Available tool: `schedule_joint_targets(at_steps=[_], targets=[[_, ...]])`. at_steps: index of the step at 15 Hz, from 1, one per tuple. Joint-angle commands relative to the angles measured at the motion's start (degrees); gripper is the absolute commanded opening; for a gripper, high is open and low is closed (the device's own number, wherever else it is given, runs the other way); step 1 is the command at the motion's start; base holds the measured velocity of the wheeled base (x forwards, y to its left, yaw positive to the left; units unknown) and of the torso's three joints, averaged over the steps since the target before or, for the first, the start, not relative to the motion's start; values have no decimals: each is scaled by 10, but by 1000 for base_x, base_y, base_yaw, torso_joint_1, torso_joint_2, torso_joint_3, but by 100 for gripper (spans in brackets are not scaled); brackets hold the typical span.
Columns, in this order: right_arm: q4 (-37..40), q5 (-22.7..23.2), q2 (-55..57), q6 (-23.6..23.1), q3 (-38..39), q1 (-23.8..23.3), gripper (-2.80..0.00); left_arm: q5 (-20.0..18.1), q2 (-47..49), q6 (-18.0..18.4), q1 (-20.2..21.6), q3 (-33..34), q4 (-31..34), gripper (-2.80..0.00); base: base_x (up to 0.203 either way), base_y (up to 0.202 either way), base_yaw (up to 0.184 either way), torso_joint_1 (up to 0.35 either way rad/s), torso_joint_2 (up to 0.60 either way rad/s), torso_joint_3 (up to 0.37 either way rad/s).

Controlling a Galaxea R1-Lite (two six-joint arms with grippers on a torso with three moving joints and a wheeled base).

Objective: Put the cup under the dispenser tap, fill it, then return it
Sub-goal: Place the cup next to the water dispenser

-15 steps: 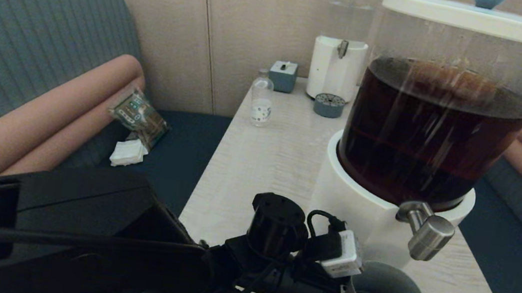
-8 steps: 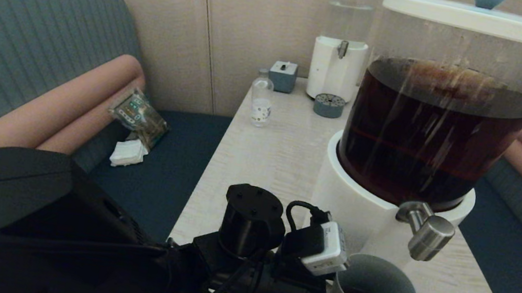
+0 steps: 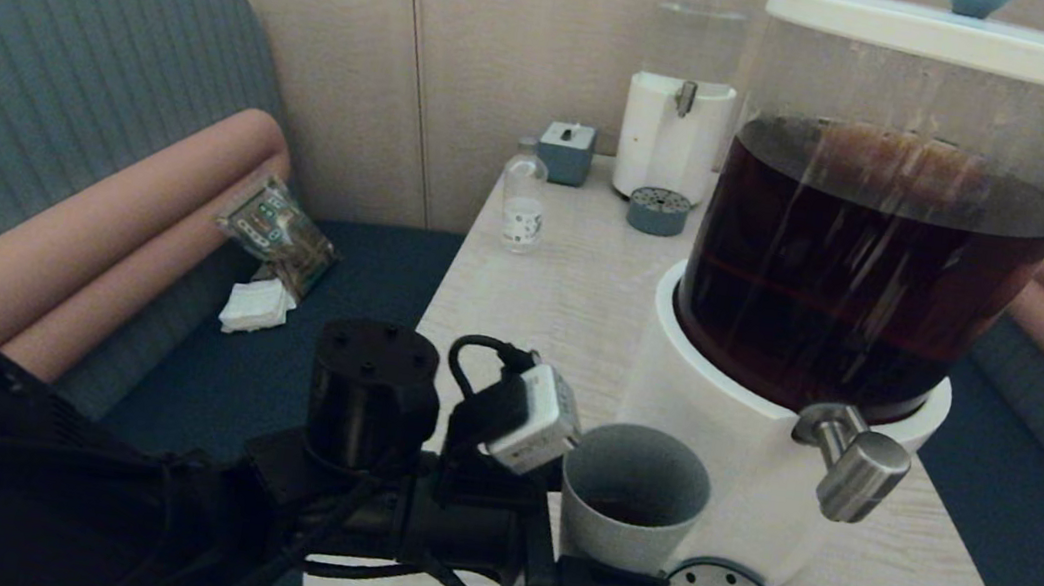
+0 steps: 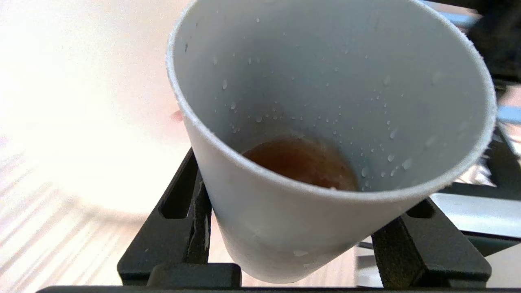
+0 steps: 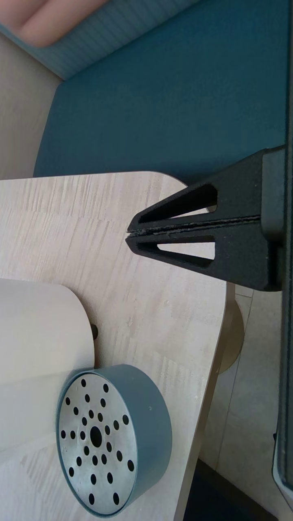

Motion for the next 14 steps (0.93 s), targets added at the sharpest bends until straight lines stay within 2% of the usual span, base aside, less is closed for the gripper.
schedule_joint_targets(at_steps=[1, 4, 7, 10, 14], targets=[[0, 0, -4, 0, 6, 0, -280, 12, -48, -6, 25, 27, -5, -280, 0, 0, 0, 0, 0, 0], [0, 0, -4, 0, 6, 0, -280, 61, -97, -31, 86, 67, -8, -280, 0, 0, 0, 0, 0, 0], [0, 0, -4, 0, 6, 0, -280, 107, -124, -35, 150, 88, -16, -280, 0, 0, 0, 0, 0, 0], [0, 0, -4, 0, 6, 0, -280, 112, -123, -39, 198, 83, -35, -280, 0, 0, 0, 0, 0, 0], [0, 0, -4, 0, 6, 0, -280, 111, -40, -43, 222, 21, -58, -280, 0, 0, 0, 0, 0, 0]])
